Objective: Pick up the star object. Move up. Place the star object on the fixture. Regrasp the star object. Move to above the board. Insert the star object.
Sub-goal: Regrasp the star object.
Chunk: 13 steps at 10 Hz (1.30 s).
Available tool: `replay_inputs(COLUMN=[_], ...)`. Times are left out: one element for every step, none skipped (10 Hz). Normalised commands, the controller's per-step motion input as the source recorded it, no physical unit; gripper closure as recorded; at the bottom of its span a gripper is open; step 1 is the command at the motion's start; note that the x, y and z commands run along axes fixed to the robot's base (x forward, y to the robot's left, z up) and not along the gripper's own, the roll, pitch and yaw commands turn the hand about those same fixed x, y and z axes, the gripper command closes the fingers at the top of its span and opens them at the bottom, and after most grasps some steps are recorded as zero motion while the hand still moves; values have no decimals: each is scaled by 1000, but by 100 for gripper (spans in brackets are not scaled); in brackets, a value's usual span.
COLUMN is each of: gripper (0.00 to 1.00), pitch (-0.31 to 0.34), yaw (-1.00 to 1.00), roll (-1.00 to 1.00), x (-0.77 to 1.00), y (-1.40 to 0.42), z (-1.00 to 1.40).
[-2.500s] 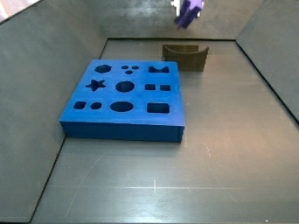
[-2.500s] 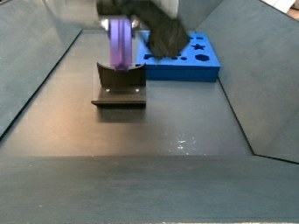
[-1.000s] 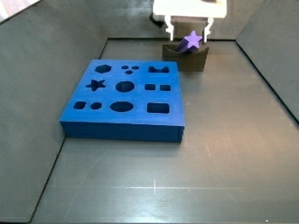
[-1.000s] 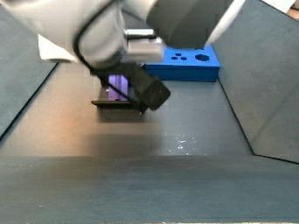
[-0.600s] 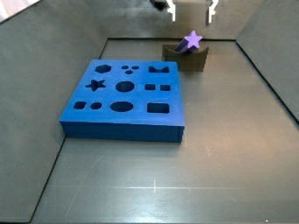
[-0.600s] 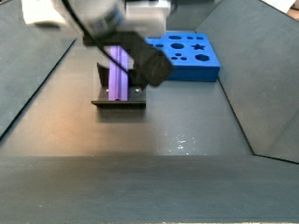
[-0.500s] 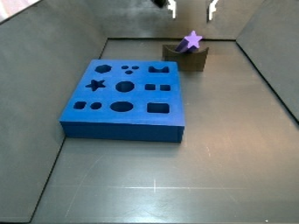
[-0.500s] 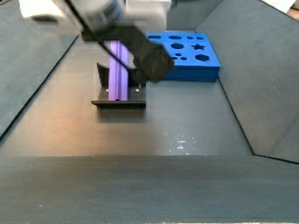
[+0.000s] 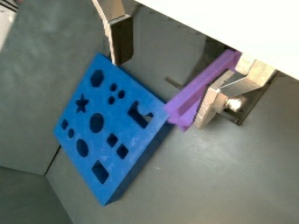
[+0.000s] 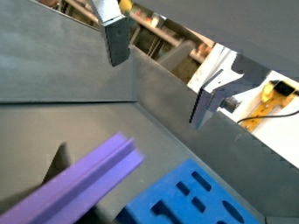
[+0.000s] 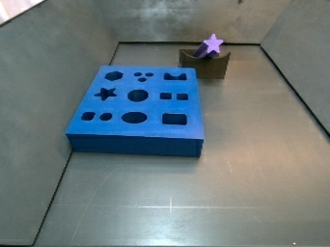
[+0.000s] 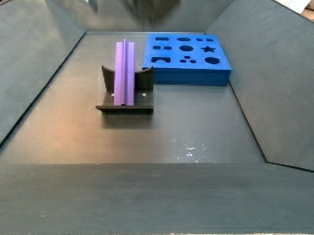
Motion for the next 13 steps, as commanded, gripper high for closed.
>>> replay_inputs(gripper=[0, 0, 0, 0, 0, 0, 0, 0, 0, 0, 0, 0, 0], pitch=[23, 20, 18, 18, 17, 14, 9, 7, 3, 1, 0, 4, 9], yaw=[27, 27, 27, 27, 28, 29, 30, 30, 31, 33, 34, 35, 36], roll=[1000, 1000, 1000, 1000, 1000, 1000, 1000, 1000, 1000, 1000, 1000, 1000, 1000], x=[-76, -53, -25, -15, -21, -22, -11, -11, -6, 0, 6, 3, 4], y=[-891, -642, -449, -315, -61, -28, -38, -31, -20, -20, -21, -18, -20], z=[573, 254, 94, 69, 57, 33, 12, 7, 12, 6, 6, 4, 4])
